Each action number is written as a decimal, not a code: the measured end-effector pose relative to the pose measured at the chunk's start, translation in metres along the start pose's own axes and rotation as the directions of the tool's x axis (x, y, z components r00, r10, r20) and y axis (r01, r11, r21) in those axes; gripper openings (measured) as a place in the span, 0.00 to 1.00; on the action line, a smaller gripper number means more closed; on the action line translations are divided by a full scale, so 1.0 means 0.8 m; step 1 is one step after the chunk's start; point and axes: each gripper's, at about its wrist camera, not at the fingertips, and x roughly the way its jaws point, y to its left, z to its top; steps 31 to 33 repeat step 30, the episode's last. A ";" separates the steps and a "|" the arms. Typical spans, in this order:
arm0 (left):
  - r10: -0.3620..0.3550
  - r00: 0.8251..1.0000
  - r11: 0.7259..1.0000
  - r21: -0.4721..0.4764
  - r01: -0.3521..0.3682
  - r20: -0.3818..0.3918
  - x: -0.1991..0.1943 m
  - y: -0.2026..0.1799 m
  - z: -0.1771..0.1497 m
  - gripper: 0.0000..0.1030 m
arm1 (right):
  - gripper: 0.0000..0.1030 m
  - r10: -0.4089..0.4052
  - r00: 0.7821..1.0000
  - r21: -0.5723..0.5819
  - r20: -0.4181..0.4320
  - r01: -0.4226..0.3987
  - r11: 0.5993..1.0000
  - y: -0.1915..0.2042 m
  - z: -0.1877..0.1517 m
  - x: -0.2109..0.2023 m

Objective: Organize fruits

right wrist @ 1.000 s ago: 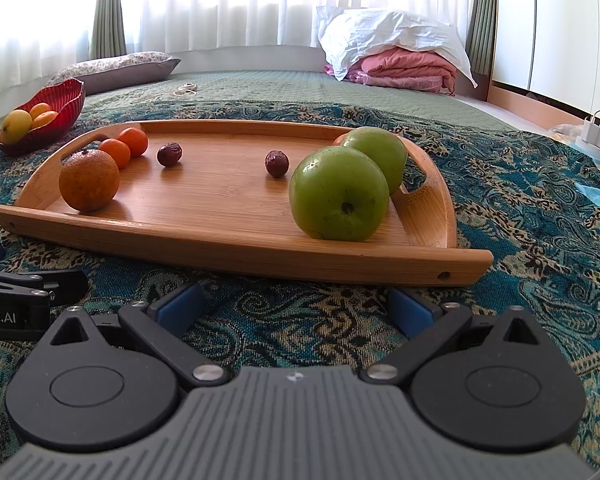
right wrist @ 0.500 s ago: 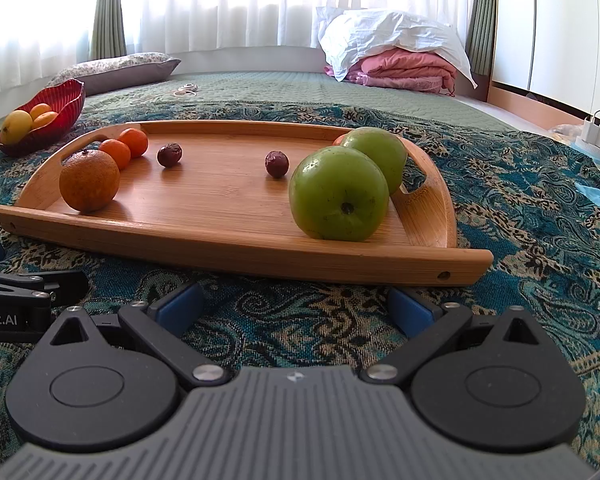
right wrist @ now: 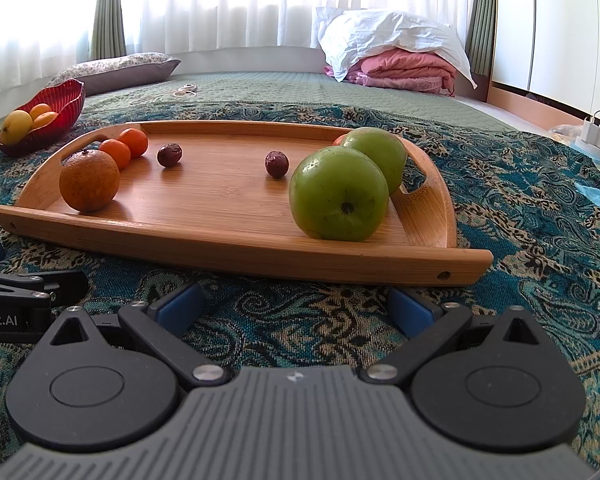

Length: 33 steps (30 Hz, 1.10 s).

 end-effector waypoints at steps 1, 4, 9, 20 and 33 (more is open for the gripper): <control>0.000 1.000 1.000 0.000 0.000 0.001 0.000 0.000 0.000 1.00 | 1.00 0.000 1.000 0.000 0.000 0.000 1.000 0.000 0.000 0.000; 0.000 1.000 1.000 0.000 0.000 0.001 0.000 0.000 0.000 1.00 | 1.00 0.000 1.000 0.000 0.000 0.000 1.000 0.000 0.000 0.000; 0.001 1.000 1.000 0.001 -0.001 0.002 0.000 0.000 0.000 1.00 | 1.00 0.000 1.000 0.000 0.000 0.000 1.000 0.000 0.000 0.000; 0.001 1.000 1.000 0.001 -0.001 0.002 -0.001 0.000 -0.001 1.00 | 1.00 0.000 1.000 0.000 0.001 0.000 1.000 0.000 0.000 0.000; 0.003 1.000 1.000 0.001 -0.003 0.010 -0.002 0.000 0.000 1.00 | 1.00 0.004 1.000 0.004 0.006 -0.004 1.000 0.000 -0.001 0.000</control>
